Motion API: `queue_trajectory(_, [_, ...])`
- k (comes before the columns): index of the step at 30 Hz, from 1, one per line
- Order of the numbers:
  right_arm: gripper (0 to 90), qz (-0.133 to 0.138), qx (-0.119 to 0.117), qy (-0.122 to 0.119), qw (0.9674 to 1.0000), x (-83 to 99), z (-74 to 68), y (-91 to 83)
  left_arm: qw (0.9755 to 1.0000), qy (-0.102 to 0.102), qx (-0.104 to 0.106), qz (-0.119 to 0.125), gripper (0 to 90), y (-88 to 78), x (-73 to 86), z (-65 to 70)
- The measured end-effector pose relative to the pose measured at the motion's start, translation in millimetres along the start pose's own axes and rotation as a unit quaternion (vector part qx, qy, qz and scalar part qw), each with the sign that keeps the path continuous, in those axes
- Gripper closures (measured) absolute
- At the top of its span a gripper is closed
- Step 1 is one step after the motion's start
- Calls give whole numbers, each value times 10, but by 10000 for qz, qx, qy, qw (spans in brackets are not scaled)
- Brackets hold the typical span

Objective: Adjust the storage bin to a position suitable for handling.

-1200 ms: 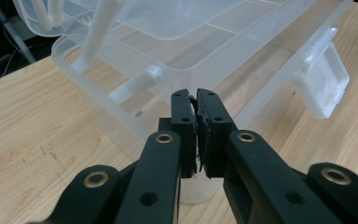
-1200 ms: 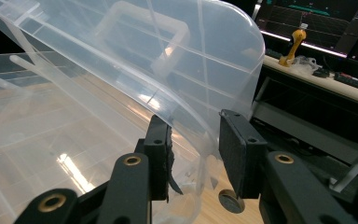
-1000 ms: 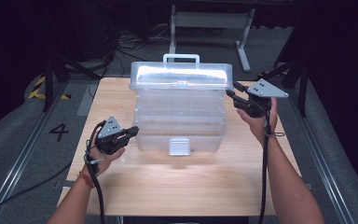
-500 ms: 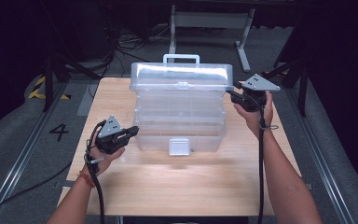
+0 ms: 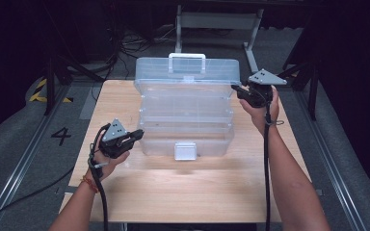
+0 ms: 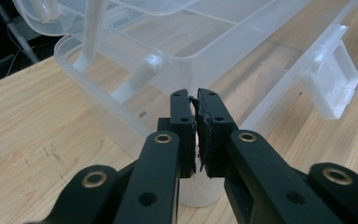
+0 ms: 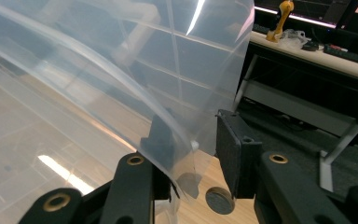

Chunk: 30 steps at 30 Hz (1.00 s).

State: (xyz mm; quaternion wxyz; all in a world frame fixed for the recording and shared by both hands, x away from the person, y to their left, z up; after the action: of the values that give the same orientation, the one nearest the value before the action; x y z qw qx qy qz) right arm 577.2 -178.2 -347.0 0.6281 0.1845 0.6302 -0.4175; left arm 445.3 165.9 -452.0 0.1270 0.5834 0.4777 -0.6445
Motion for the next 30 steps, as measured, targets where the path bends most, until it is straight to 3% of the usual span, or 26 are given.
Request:
queue_trajectory(5, [681, 13, -24, 144, 9999, -19, 39, 43, 10000, 26, 1, 16, 854, 11, -2, -9])
queue_trajectory(10, [680, -21, 75, 61, 10000, -37, 64, 85, 10000, 25, 2, 7, 845, 15, 1, -14])
queue_trajectory(14, [686, 18, 5, 215, 9998, -40, 96, 112, 10000, 23, 1, 15, 834, 15, 1, -19])
queue_trajectory(24, [693, -57, -22, 225, 9997, -73, 129, 146, 9999, 122, -91, 47, 751, -43, -17, -19])
queue_trajectory(30, [695, -56, 2, 192, 9998, -80, 140, 159, 9998, 69, -169, 14, 653, -107, -3, -36])
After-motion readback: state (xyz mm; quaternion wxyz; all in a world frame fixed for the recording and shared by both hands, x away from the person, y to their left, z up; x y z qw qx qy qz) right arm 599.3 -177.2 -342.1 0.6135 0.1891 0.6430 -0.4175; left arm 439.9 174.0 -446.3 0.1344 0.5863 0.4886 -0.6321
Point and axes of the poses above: each handheld gripper's, and its own axes: y roughly forward along the jaws, x roughly out of its underside, z roughly to its right, the point moved 9 cm from there along y, roughly forward along the jaws, and after that the axes turned 8 degrees about -x, right-handed, at the moved point
